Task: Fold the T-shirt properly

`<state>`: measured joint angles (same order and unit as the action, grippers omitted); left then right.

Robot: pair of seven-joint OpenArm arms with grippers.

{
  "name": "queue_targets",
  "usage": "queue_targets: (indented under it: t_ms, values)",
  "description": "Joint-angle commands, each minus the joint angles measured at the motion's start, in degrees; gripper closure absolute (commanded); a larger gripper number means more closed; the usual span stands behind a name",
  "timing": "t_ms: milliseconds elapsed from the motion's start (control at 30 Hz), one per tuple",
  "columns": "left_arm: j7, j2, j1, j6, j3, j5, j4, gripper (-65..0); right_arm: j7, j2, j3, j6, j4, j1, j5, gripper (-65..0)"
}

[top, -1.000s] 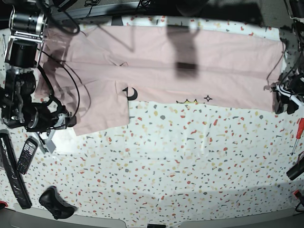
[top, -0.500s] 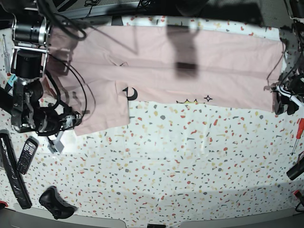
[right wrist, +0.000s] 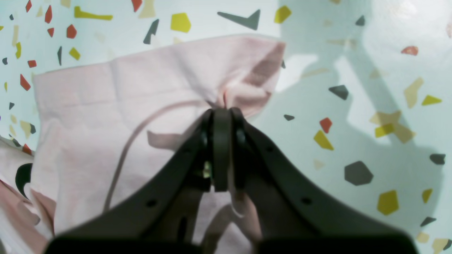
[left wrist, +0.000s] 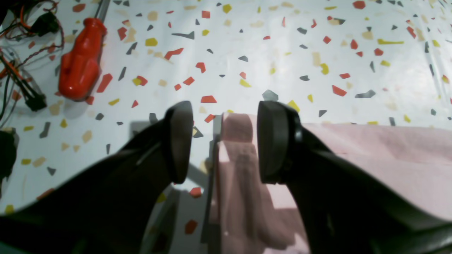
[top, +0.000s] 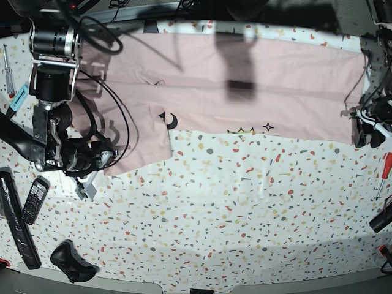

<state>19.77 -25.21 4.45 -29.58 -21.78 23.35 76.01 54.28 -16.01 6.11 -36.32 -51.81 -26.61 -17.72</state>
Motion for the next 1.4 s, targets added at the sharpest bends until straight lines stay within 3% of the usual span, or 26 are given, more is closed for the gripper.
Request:
queue_targets:
  t_ms: [0, 233, 467, 733, 900, 1100, 1367]
  values:
    - [-1.3, -1.2, -0.6, 0.0, -0.5, 0.5, 0.9, -27.9, 0.2, -0.5, 0.2, -0.3, -1.4, -1.3, -0.4, 0.0]
    - [-1.3, -1.2, -0.6, 0.0, -0.5, -0.3, 0.9, -27.9, 3.0, -0.5, 0.2, -2.0, -15.1, 2.4, -0.6, 0.0]
    - [-1.4, -1.2, -0.6, 0.1, -0.5, -1.4, 0.9, -27.9, 6.1, -0.2, 0.2, -2.0, -40.9, 18.3, -7.2, 0.0]
    - [-1.3, -1.2, -0.6, 0.1, -0.5, -1.4, 0.9, -27.9, 2.2, 3.4, 0.2, -2.0, -59.1, 36.1, -7.4, 0.0]
    - [-1.3, -1.2, -0.6, 0.1, -0.5, -1.4, 0.9, -27.9, 1.6, 5.1, 0.2, -2.5, -61.8, 42.2, -7.4, 0.0]
    - [-1.3, -1.2, -0.6, 0.1, -0.5, -1.4, 0.9, -27.9, -3.3, 5.1, 0.2, -2.7, -61.9, 47.4, -7.4, 0.0]
    - [-1.3, -1.2, -0.6, 0.1, -0.5, -1.4, 0.9, -27.9, -3.4, 5.0, -0.2, -2.7, -61.8, 49.0, -8.2, 0.0]
